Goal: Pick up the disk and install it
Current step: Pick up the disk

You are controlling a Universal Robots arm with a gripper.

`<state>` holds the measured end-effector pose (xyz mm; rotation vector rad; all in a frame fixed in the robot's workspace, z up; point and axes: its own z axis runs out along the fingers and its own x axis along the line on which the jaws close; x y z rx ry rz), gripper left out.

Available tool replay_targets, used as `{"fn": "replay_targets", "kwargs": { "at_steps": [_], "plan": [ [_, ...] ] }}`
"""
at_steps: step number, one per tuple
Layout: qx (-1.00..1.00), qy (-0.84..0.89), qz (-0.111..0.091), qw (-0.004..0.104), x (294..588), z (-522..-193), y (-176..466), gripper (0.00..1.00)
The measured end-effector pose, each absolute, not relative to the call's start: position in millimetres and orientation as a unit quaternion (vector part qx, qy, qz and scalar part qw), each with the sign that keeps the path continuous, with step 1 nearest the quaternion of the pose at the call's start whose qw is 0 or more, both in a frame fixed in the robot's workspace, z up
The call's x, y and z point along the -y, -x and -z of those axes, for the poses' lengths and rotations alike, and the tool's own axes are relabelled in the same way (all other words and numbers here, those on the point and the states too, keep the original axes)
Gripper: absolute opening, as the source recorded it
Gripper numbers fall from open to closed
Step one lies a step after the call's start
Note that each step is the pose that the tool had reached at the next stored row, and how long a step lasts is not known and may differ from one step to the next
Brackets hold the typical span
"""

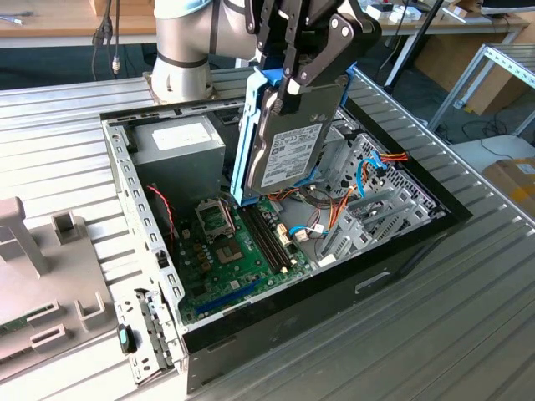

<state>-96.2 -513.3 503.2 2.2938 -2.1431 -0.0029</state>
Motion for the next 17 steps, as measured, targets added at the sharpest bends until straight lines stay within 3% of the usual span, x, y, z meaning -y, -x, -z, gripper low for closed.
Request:
{"fn": "replay_targets", "kwargs": {
  "at_steps": [17],
  "plan": [
    [0.683,-0.731,0.001,0.001,532.9,-503.3,96.0,0.36]
  ]
}}
